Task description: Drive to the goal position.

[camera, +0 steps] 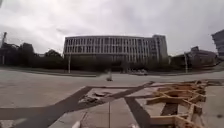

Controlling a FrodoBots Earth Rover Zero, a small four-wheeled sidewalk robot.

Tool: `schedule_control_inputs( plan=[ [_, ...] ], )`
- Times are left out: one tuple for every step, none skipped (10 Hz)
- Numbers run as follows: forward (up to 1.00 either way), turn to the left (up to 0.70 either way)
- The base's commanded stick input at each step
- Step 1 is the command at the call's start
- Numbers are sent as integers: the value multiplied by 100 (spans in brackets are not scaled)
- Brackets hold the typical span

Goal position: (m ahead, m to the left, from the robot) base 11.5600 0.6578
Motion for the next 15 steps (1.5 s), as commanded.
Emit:
schedule_control_inputs(
  plan=[
    [70,-14],
    [70,-34],
    [70,-35],
    [70,-35],
    [70,-35],
    [70,-35],
    [70,-29],
    [70,-22],
    [70,0],
    [70,0],
    [70,0],
    [70,0],
    [70,0],
    [70,0],
    [70,0]
  ],
)
